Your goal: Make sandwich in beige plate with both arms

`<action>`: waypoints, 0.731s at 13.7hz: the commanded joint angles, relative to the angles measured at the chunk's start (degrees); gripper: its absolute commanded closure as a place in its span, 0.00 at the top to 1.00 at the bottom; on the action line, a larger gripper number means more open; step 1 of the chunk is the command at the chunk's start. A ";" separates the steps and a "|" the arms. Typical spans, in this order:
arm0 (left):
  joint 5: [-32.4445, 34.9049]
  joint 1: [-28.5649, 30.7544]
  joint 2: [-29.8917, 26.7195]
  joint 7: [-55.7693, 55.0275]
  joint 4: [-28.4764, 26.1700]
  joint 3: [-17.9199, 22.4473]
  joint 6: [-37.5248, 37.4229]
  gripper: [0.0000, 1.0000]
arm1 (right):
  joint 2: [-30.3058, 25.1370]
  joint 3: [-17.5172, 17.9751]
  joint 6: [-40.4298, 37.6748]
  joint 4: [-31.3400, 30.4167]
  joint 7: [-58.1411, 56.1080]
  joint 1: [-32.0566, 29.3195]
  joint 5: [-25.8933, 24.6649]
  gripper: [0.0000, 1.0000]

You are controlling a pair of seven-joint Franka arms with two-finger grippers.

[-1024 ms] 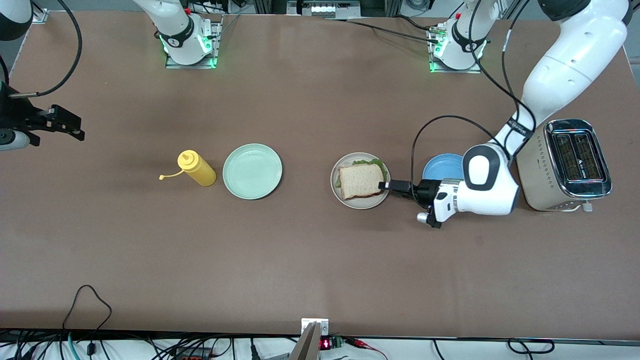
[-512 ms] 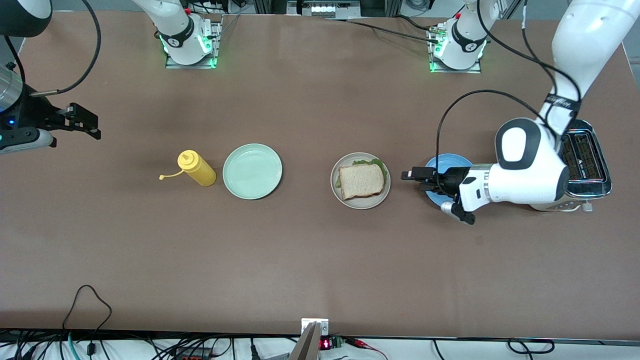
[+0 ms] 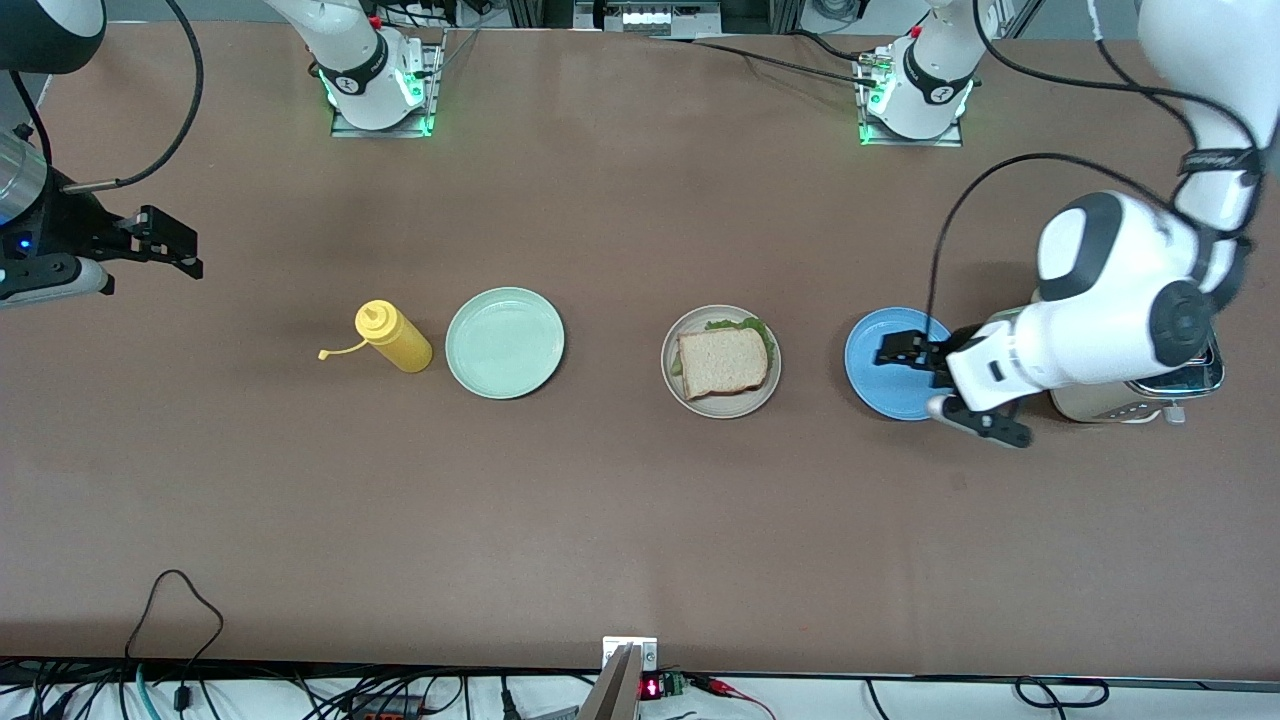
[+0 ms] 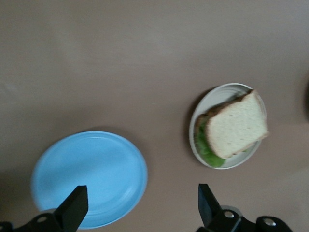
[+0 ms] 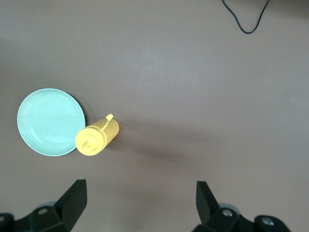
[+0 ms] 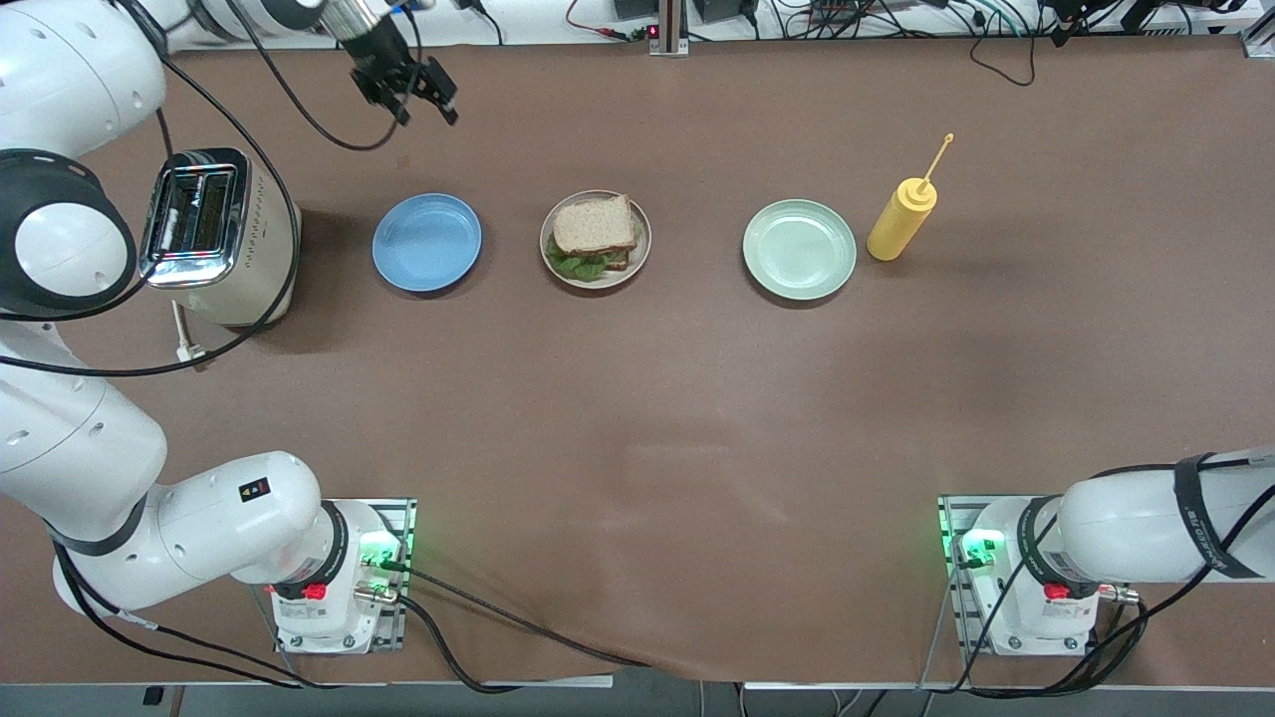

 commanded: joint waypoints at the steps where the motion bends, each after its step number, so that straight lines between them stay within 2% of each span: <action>1: 4.96 -2.12 -3.75 -0.91 2.67 3.55 -2.51 1.00 | -0.31 -0.03 -0.59 0.44 0.18 -0.11 0.58 1.00; 2: 4.97 -5.78 -5.51 -0.82 3.19 8.79 -2.42 1.00 | -0.31 -0.03 -0.68 0.35 0.18 -0.11 0.58 1.00; 4: 4.53 -17.19 -7.80 -0.73 5.65 25.11 -2.77 1.00 | -0.31 -0.03 -0.68 0.44 0.27 -0.20 0.58 1.00; 5: 4.27 -18.99 -9.12 -0.73 5.75 29.19 -2.94 1.00 | -0.39 -0.03 -0.77 0.44 0.27 -0.11 0.49 1.00; 7: 1.21 -18.74 -12.89 -1.08 5.40 31.07 -4.95 1.00 | -0.39 -0.03 -0.77 0.44 0.27 -0.11 0.58 1.00; 9: -0.13 -19.53 -16.32 -1.08 5.40 35.63 -8.65 1.00 | -0.39 -0.03 -0.77 0.44 0.18 -0.11 0.58 1.00; 10: -0.83 -19.44 -17.82 -0.73 4.96 36.69 -10.83 1.00 | -0.39 -0.03 -0.77 0.44 0.18 -0.11 0.58 1.00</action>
